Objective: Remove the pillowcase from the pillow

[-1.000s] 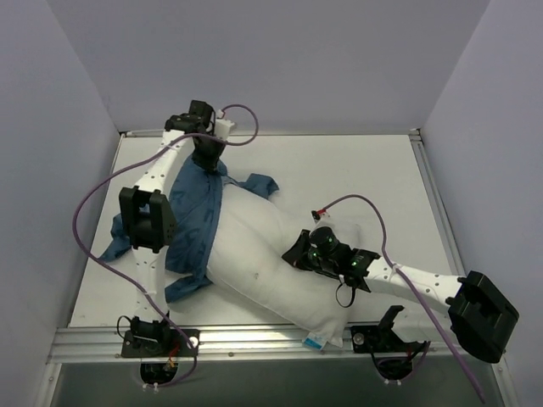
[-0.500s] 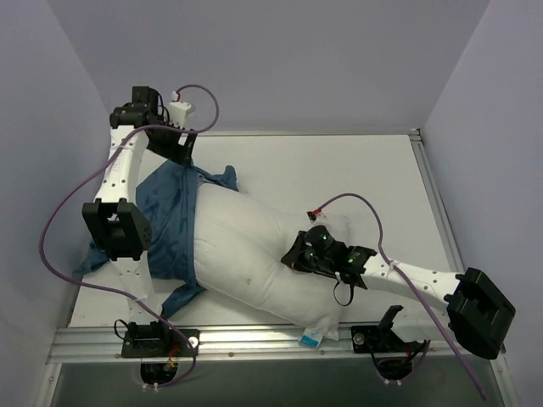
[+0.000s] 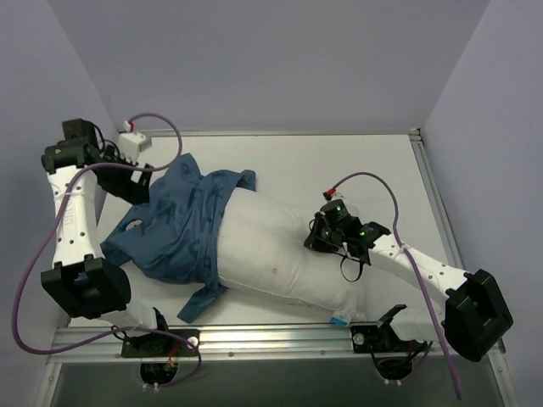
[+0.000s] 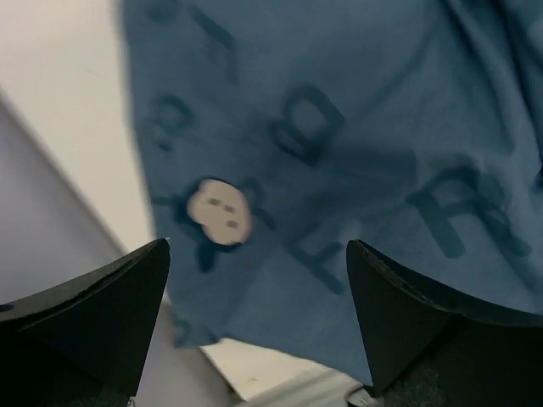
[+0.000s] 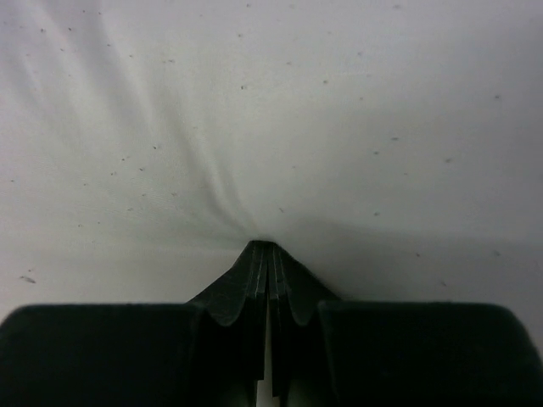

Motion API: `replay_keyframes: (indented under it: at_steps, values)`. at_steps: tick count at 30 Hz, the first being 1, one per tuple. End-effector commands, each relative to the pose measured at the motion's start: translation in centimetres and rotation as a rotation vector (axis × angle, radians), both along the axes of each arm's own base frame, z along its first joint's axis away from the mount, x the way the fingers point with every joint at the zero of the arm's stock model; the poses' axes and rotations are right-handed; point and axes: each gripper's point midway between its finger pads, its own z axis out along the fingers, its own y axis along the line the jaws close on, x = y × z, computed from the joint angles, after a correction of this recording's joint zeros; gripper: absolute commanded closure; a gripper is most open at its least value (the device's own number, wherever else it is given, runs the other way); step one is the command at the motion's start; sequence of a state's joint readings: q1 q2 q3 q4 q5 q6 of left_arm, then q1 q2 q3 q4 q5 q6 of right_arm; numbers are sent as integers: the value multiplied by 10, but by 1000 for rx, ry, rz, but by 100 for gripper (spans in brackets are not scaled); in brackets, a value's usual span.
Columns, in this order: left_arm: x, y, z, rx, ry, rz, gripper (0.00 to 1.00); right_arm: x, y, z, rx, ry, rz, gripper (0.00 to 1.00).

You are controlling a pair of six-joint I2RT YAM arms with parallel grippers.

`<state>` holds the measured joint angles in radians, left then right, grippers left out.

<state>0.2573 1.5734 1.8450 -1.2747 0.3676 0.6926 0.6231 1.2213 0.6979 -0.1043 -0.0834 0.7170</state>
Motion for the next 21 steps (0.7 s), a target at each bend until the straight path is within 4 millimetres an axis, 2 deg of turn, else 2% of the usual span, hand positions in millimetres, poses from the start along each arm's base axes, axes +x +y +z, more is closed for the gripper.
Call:
replay_keyframes:
  at_steps: [1, 2, 4, 5, 7, 8, 9, 10, 12, 13, 14, 15, 16, 18, 19, 21]
  values:
    - [-58, -29, -87, -91, 347, -96, 6, -27, -56, -37, -313, 151, 20, 100]
    - [-66, -42, -104, -135, 392, -123, 6, -22, -58, -35, -328, 138, 11, 100]
    - [-64, -71, -113, -167, 407, -167, 6, -6, -60, -30, -340, 123, 6, 100]
    - [-55, -84, -119, -171, 378, -192, 6, -1, -62, -28, -351, 117, 0, 100]
    - [-47, -125, -126, -159, 376, -270, 5, 20, -68, -18, -363, 87, -34, 100]
    - [-29, -138, -124, -150, 319, -286, 5, 28, -73, -14, -371, 69, -43, 100]
    - [-23, -157, -133, -130, 323, -326, 5, 39, -78, -7, -373, 40, -68, 100]
    - [-15, -168, -134, -132, 314, -324, 4, 50, -88, 0, -369, 21, -109, 100]
    - [12, -191, -134, -123, 265, -346, 4, 72, -92, 29, -380, -60, -135, 100]
    - [14, -209, -132, -128, 261, -373, 4, 79, -94, 41, -393, -89, -140, 100]
    - [21, -219, -131, -131, 244, -387, 4, 91, -90, 65, -396, -142, -129, 100]
    - [34, -229, -127, -131, 220, -398, 4, 95, -89, 76, -404, -164, -123, 100]
    - [39, -239, -124, -122, 203, -405, 4, 100, -89, 84, -420, -180, -124, 100]
    - [57, -243, -122, -114, 170, -389, 4, 107, -79, 107, -424, -226, -98, 100]
    - [71, -241, -110, -105, 127, -365, 4, 109, -78, 111, -441, -235, -101, 100]
    - [81, -227, -101, -111, 114, -323, 4, 104, -61, 116, -433, -254, -64, 100]
